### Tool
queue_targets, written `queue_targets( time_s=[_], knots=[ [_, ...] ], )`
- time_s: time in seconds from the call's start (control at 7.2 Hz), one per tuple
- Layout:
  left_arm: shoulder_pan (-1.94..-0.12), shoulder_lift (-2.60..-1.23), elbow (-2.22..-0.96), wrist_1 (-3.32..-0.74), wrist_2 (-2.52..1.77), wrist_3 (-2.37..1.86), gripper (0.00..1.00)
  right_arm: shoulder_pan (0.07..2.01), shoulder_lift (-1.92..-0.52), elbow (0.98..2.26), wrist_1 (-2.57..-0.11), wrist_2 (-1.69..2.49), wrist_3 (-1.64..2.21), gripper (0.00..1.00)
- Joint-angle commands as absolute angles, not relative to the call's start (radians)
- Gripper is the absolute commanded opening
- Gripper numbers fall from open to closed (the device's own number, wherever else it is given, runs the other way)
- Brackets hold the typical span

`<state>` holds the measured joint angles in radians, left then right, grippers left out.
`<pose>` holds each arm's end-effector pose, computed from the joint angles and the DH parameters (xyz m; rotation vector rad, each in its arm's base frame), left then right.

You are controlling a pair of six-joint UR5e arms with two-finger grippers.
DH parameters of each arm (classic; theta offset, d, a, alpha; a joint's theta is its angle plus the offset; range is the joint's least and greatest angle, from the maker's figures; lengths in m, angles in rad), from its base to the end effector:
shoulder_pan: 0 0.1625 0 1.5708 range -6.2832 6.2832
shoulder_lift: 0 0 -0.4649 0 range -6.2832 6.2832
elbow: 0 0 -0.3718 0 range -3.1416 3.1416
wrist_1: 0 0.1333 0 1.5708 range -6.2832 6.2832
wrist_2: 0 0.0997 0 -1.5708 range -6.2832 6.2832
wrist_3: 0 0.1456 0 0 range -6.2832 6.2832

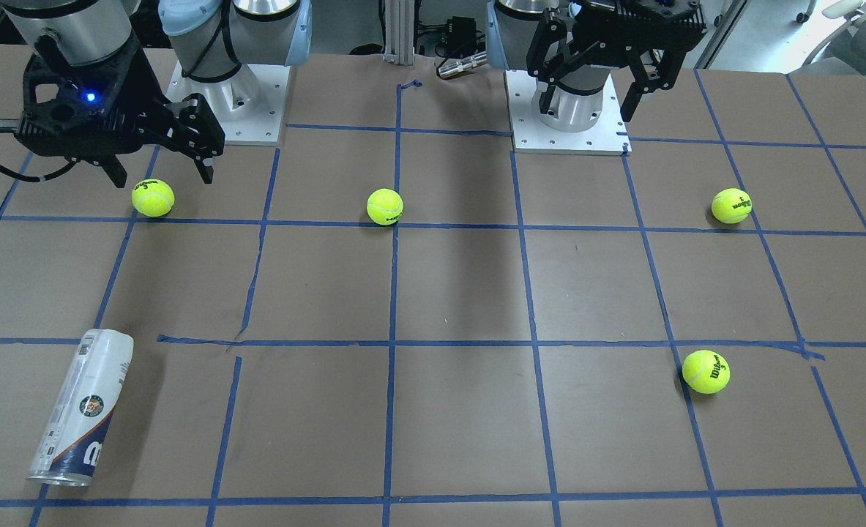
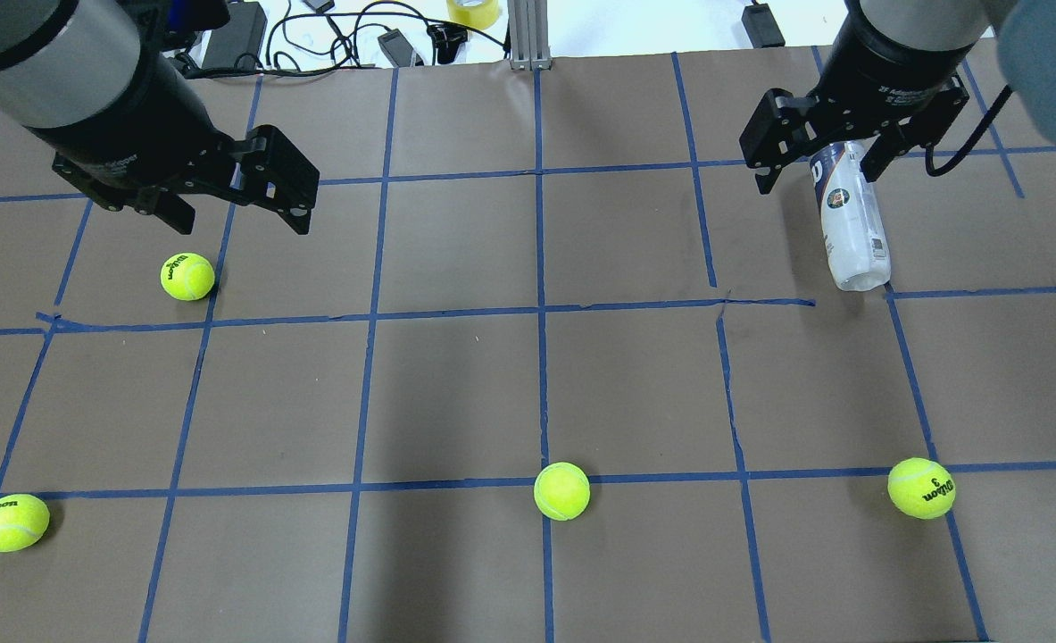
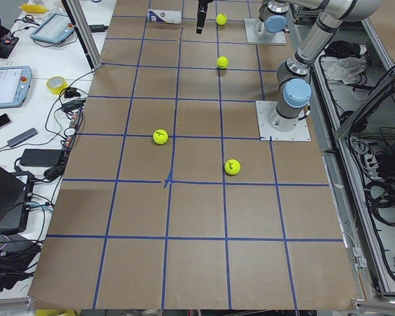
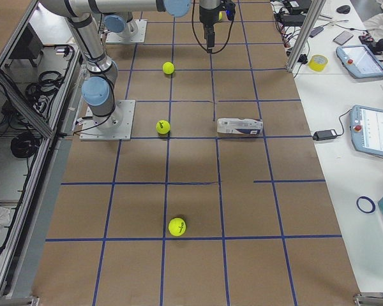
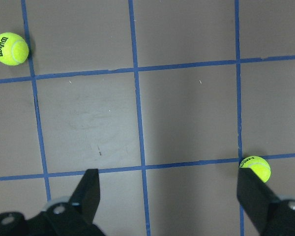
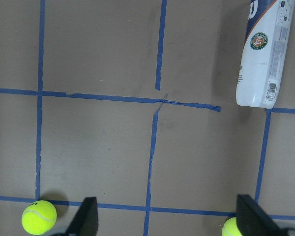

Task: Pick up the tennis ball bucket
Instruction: 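Move the right gripper over the upright clear tennis ball can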

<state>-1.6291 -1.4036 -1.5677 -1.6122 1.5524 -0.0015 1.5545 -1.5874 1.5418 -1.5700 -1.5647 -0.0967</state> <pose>-0.1594 -0.3980 0.5524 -0.0902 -3.1117 0.1999 0.1265 -0.4719 0.5033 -0.1263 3.1347 -0.0707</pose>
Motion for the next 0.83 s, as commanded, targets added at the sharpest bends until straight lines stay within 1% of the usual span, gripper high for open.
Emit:
queue_targets(
  time_s=[0.0, 0.28, 0.56, 0.69],
  knots=[
    [-1.629, -1.404, -1.568, -1.612, 1.552, -0.002, 1.00, 1.554, -1.586, 1.551, -1.554, -1.566, -0.078, 1.00],
    [-1.629, -1.404, -1.568, -1.612, 1.551, -0.002, 1.00, 1.549, -1.577, 1.551, -1.595, -1.563, -0.083, 1.00],
    [-1.629, -1.404, -1.569, -1.612, 1.549, -0.002, 1.00, 1.531, -1.548, 1.549, -1.708, -1.563, -0.077, 1.00],
    [-1.629, -1.404, -1.569, -1.612, 1.549, -0.002, 1.00, 1.491, -1.520, 1.540, -1.779, -1.565, -0.077, 1.00]
  ],
)
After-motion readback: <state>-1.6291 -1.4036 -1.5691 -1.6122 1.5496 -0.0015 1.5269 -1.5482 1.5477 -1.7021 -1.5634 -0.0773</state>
